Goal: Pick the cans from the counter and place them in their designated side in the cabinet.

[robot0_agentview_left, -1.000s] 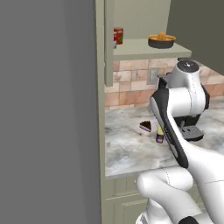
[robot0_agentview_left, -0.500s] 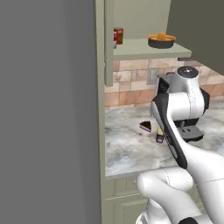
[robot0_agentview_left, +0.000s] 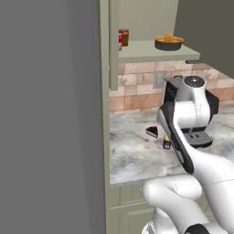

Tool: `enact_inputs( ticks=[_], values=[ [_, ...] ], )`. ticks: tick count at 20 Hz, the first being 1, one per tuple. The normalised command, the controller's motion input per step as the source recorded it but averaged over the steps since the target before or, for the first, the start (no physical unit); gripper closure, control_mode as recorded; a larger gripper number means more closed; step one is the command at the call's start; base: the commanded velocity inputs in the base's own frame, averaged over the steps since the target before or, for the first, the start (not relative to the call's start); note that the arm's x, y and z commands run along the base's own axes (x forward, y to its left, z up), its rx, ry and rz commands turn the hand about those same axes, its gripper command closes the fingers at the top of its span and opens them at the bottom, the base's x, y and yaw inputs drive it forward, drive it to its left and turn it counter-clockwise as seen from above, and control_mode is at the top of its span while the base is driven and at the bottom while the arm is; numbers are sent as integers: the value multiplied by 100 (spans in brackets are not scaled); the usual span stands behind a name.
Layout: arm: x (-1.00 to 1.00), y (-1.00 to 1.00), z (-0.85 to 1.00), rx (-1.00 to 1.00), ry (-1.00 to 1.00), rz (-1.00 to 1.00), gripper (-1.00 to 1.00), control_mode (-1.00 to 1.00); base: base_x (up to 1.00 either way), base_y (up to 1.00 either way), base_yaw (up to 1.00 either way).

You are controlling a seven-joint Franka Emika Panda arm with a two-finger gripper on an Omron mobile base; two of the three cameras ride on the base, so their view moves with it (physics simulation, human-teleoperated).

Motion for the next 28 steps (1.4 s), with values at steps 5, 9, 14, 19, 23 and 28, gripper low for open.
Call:
enact_inputs(
  ticks=[5, 9, 14, 19, 23, 28],
  values=[
    [24, -16, -26, 6, 2, -8, -100, -100, 0, 0, 0],
    [18, -18, -27, 5, 3, -9, -100, -100, 0, 0, 0],
    [15, -16, -29, 5, 2, -8, -100, -100, 0, 0, 0],
    [18, -11, -28, 6, 0, -6, -100, -100, 0, 0, 0],
    [25, -1, -26, 4, 0, -4, -100, -100, 0, 0, 0],
    [25, -3, -25, 2, 0, -2, -100, -100, 0, 0, 0]
  ],
)
